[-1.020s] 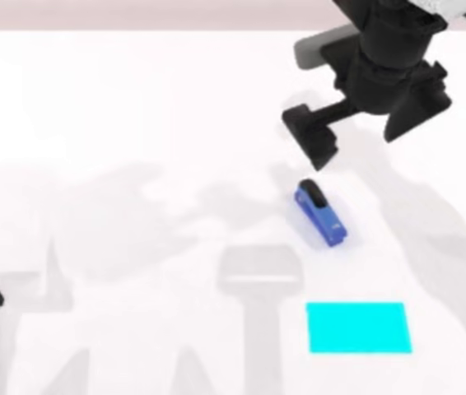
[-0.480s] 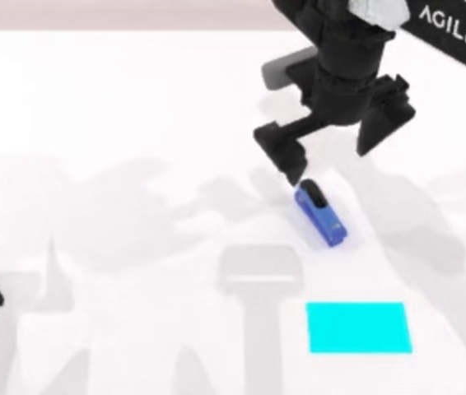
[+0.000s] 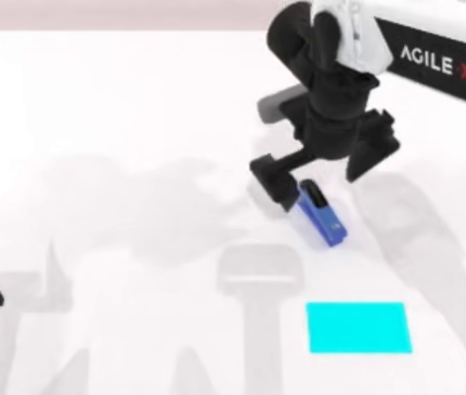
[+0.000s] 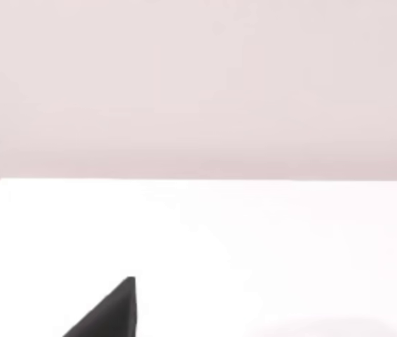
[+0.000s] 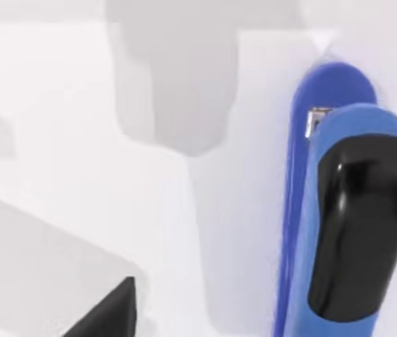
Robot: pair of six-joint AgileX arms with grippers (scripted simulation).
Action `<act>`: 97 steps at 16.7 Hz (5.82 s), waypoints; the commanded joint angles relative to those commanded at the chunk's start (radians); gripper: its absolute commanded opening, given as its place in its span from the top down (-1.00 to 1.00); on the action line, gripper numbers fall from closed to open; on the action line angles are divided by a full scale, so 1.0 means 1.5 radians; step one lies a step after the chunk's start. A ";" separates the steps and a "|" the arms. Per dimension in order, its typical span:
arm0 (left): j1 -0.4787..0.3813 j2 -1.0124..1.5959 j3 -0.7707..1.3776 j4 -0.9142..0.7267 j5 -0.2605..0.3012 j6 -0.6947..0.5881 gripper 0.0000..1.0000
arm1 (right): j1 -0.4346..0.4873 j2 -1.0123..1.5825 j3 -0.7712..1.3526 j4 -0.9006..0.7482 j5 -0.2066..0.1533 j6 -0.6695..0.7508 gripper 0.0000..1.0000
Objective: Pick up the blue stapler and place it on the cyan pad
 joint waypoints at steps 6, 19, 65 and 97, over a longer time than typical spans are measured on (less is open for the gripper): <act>0.000 0.000 0.000 0.000 0.000 0.000 -1.00 | 0.002 0.017 -0.082 0.093 0.000 0.002 -1.00; 0.000 0.000 0.000 0.000 0.000 0.000 -1.00 | 0.002 0.017 -0.082 0.093 0.000 0.002 0.66; 0.000 0.000 0.000 0.000 0.000 0.000 -1.00 | 0.086 -0.289 -0.214 -0.012 0.005 1.006 1.00; 0.000 0.000 0.000 0.000 0.000 0.000 -1.00 | 0.120 -0.320 -0.616 0.306 0.024 1.491 1.00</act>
